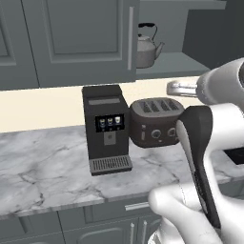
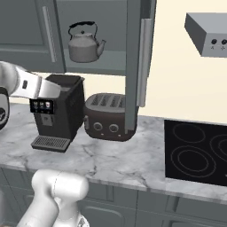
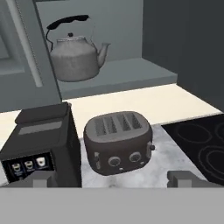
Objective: Open the cabinet, pick the kettle from the cabinet, and place it in the sink.
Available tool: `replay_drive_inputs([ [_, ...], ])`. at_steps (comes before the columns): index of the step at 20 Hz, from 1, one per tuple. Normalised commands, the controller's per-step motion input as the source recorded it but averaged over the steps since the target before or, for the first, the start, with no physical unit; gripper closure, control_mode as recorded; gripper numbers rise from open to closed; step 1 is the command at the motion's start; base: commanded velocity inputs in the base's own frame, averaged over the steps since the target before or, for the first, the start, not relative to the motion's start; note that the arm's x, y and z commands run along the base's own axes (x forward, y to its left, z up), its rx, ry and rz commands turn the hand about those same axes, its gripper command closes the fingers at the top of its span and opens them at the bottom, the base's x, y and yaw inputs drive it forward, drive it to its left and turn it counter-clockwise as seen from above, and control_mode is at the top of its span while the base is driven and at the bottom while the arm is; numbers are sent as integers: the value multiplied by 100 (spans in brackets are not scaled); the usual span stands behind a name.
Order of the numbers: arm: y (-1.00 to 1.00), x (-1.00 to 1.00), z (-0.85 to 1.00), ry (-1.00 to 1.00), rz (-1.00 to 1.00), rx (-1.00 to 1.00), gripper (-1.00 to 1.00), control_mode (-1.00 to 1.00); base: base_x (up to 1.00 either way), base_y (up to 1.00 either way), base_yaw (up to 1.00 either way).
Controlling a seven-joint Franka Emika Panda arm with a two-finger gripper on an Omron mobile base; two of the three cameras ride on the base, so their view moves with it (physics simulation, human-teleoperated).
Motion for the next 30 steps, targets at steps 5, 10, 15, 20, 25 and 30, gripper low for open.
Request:
replay_drive_inputs([
  [5, 18, 15, 13, 0, 26, 0, -100, -100, 0, 0, 0],
  [10, 34, 9, 1, 0, 12, -2, -100, -100, 0, 0, 0],
  [15, 16, 16, 5, 0, 4, -3, -100, -100, 0, 0, 0],
  [20, 7, 17, 10, 0, 0, -1, -100, -100, 0, 0, 0],
  [25, 8, 25, 7, 0, 0, 0, -100, -100, 0, 0, 0],
  [30, 18, 27, 16, 0, 2, 0, -100, -100, 0, 0, 0],
])
